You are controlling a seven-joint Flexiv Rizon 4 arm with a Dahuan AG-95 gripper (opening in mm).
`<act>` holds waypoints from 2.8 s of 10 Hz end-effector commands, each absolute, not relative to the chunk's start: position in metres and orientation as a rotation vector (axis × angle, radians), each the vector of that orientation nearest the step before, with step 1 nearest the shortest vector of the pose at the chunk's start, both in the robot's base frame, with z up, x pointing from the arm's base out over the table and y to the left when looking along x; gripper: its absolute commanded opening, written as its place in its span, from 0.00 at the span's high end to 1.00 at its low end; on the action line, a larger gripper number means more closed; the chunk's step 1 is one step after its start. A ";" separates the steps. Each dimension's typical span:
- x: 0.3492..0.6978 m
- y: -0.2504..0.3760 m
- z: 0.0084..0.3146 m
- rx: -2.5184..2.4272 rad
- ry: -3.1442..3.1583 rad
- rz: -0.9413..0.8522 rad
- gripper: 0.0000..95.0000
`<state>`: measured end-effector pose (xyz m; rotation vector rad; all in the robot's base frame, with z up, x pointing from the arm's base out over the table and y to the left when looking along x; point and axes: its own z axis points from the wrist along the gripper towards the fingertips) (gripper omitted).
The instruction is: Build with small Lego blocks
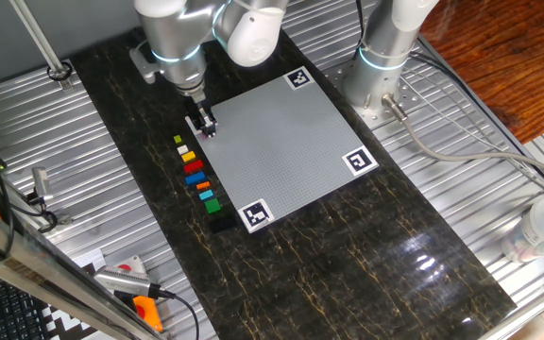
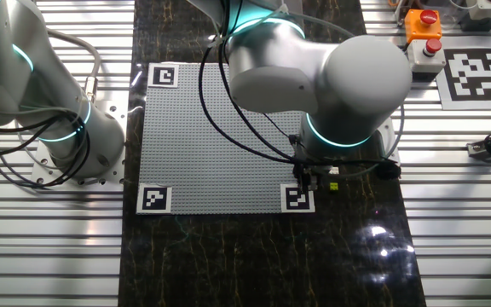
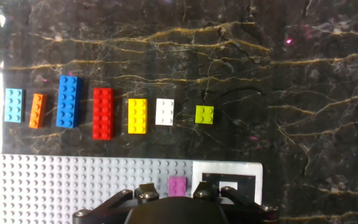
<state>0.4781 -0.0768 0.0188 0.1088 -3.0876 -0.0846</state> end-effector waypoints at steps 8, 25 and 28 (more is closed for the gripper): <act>0.479 -0.078 0.018 0.111 -3.089 -0.081 1.00; 0.545 -0.096 0.027 0.236 -3.099 -0.030 0.80; 0.548 -0.098 0.023 0.213 -3.102 -0.032 0.80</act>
